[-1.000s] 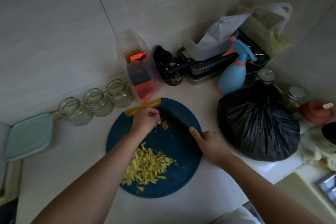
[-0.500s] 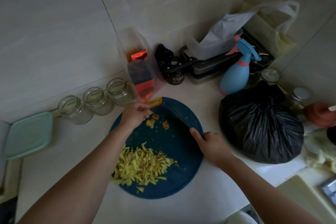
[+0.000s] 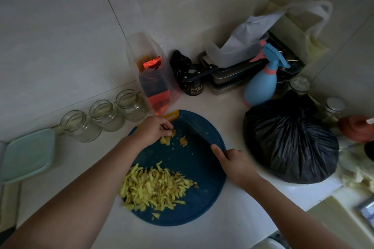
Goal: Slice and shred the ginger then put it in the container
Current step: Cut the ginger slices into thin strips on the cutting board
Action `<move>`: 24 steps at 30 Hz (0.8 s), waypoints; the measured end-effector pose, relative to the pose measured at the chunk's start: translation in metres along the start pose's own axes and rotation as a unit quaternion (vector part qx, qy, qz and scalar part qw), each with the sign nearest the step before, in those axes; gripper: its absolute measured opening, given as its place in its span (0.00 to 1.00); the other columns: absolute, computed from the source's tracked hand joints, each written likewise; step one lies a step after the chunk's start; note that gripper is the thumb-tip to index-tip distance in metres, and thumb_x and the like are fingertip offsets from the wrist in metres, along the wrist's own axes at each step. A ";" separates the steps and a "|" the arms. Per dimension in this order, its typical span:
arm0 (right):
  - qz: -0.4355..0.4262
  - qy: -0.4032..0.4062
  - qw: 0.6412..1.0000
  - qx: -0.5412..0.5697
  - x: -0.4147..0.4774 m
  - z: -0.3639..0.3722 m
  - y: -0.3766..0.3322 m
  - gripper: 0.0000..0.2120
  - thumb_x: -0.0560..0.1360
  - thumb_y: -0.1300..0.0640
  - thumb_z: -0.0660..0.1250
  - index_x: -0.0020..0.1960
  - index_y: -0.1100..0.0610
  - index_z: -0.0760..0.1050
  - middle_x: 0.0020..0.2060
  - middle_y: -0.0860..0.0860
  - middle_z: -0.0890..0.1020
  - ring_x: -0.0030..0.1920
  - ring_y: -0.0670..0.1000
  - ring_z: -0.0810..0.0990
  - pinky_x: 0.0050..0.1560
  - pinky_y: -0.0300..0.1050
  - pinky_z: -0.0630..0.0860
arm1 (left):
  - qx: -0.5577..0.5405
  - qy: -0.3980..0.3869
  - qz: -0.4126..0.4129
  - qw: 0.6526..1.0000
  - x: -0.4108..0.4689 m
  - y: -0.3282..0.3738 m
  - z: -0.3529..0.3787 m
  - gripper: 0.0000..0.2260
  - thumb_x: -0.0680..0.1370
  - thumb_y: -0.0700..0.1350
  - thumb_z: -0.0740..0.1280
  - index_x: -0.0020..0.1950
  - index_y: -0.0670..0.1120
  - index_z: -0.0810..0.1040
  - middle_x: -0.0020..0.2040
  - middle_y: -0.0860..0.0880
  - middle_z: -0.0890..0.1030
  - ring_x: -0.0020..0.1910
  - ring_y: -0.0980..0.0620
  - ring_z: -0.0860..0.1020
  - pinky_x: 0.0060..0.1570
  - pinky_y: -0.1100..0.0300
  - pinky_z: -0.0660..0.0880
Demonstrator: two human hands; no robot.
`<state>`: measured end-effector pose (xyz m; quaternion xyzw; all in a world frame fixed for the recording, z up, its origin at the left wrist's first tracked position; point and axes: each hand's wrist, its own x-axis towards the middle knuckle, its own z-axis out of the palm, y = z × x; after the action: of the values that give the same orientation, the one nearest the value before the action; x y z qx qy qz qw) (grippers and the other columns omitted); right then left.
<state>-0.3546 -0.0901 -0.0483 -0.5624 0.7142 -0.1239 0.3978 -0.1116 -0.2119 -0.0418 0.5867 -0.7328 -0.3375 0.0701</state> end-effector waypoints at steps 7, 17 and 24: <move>-0.005 -0.009 1.000 -0.004 0.000 -0.001 0.000 0.34 0.77 0.33 0.50 0.41 0.63 0.77 0.35 0.58 0.78 0.36 0.53 0.77 0.34 0.45 0.68 | 0.055 -0.025 0.006 0.998 -0.004 0.007 0.000 0.10 0.75 0.41 0.71 0.56 0.45 0.77 0.45 0.50 0.76 0.43 0.55 0.75 0.33 0.74 0.66; -0.003 0.000 1.000 -0.003 0.000 -0.001 -0.002 0.35 0.78 0.33 0.50 0.44 0.64 0.79 0.39 0.59 0.80 0.39 0.54 0.78 0.39 0.47 0.71 | -0.091 0.031 -0.064 0.993 -0.018 0.027 0.008 0.04 0.75 0.41 0.70 0.47 0.46 0.77 0.38 0.53 0.76 0.37 0.58 0.75 0.36 0.68 0.72; 0.035 0.005 0.997 0.065 0.000 -0.001 0.000 0.39 0.76 0.32 0.52 0.46 0.69 0.77 0.43 0.63 0.81 0.43 0.57 0.79 0.42 0.47 0.72 | -0.196 -0.066 -0.142 0.968 -0.047 0.056 0.057 0.05 0.75 0.37 0.70 0.48 0.43 0.77 0.36 0.48 0.80 0.32 0.57 0.77 0.32 0.68 0.76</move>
<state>-0.3552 -0.0903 -0.0474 -0.5094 0.7260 -0.1586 0.4339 -0.1709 -0.1408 -0.0392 0.6359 -0.5642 -0.5196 0.0864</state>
